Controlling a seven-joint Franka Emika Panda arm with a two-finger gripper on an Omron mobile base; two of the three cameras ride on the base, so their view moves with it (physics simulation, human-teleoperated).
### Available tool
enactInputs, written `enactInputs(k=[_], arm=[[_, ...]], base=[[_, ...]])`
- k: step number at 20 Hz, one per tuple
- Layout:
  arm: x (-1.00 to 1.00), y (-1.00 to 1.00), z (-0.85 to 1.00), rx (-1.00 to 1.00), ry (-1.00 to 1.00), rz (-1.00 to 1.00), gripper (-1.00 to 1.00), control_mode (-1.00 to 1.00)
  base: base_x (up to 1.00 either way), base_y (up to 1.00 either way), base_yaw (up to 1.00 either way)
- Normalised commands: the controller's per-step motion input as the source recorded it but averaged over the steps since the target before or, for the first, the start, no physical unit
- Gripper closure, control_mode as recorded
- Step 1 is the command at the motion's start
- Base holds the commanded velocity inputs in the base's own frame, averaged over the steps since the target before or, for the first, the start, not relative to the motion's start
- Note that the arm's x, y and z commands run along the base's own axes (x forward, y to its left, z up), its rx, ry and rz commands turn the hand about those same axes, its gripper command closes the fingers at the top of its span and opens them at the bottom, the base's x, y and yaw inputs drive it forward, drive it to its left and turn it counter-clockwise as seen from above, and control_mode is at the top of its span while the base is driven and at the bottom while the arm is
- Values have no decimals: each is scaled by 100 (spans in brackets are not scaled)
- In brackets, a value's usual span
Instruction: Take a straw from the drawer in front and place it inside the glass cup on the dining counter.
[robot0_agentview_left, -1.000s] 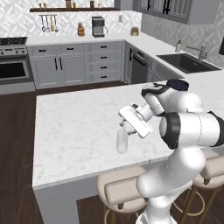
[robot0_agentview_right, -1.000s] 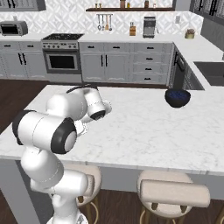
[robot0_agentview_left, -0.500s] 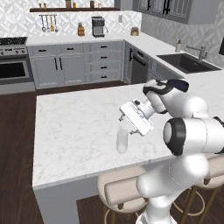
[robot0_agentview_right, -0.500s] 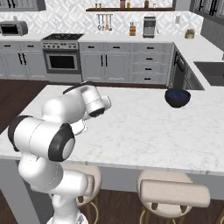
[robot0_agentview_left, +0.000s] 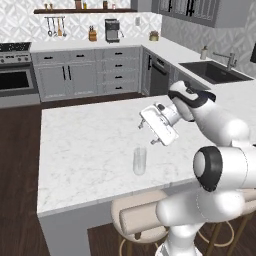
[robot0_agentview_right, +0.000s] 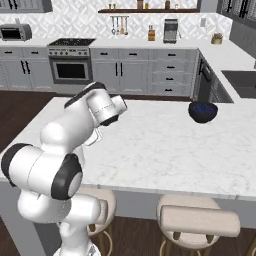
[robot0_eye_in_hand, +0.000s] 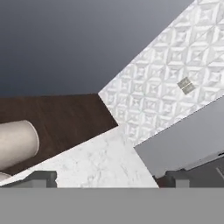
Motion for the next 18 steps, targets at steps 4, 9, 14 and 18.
enactInputs(k=[4, 9, 14, 18], arm=[[-9, -1, 51, -21, -43, 0, -100, -100], [-53, 0, 23, -45, -66, 0, -100, -100], [-60, 3, 3, -48, -61, 0, -100, -100], [-39, 15, 19, -29, -32, 3, -100, -100]], base=[[0, 0, 0], [0, 0, 0], [0, 0, 0], [0, 0, 0]])
